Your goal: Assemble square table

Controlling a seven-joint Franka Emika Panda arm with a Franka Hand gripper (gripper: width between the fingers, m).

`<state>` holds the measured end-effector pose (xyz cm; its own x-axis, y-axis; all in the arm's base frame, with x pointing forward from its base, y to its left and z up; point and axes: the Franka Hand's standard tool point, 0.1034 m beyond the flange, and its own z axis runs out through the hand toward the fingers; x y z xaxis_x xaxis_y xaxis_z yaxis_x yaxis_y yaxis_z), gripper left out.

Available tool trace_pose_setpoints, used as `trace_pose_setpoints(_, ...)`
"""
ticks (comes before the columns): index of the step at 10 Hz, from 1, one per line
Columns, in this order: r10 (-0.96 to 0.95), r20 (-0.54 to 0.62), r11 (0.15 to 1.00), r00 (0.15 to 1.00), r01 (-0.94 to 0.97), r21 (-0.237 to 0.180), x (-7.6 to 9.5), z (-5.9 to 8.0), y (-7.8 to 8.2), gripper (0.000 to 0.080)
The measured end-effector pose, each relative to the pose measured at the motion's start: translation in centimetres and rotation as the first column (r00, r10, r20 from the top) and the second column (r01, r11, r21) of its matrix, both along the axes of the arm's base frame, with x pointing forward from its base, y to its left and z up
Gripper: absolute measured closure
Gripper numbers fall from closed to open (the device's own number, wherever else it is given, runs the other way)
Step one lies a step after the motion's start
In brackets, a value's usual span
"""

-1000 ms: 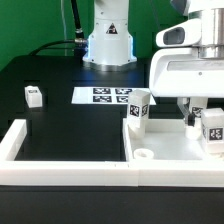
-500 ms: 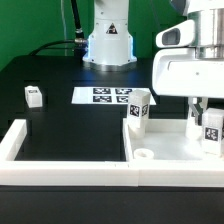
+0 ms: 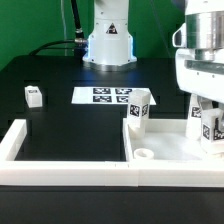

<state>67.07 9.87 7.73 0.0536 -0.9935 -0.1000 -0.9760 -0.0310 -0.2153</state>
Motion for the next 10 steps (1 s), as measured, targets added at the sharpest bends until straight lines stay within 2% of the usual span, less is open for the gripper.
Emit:
trace_pose_setpoints(1, -0.117, 0.003, 0.992, 0.993, 0.117, 0.05, 0.0, -0.1, 0.0, 0.0509)
trace_pose_setpoints(2, -0.2, -0.012, 0.977, 0.98, 0.2, 0.078, 0.0, -0.1, 0.1, 0.0507)
trace_pose_setpoints(3, -0.283, -0.03, 0.954, 0.959, 0.285, 0.097, 0.0, -0.1, 0.7, 0.0507)
trace_pose_setpoints(4, -0.249, -0.023, 0.964, 0.968, 0.25, 0.09, 0.0, -0.1, 0.8, 0.0507)
trace_pose_setpoints(5, -0.236, -0.02, 0.968, 0.972, 0.237, 0.087, 0.0, -0.1, 0.7, 0.0425)
trace_pose_setpoints(6, -0.235, -0.021, 0.968, 0.972, 0.235, 0.087, 0.0, -0.2, 0.8, 0.029)
trace_pose_setpoints(7, -0.061, 0.002, 0.998, 0.998, 0.061, 0.033, 0.1, -0.2, 1.3, 0.029)
trace_pose_setpoints(8, 0.178, 0.042, 0.984, 0.983, -0.177, -0.03, 0.4, -0.2, 1.5, 0.0175)
trace_pose_setpoints(9, 0.2, 0.04, 0.98, 0.979, -0.199, -0.031, 0.0, -0.1, 1.9, 0.0158)
trace_pose_setpoints(10, 0.274, 0.044, 0.961, 0.961, -0.272, -0.054, -0.1, -0.1, 1.9, 0.0158)
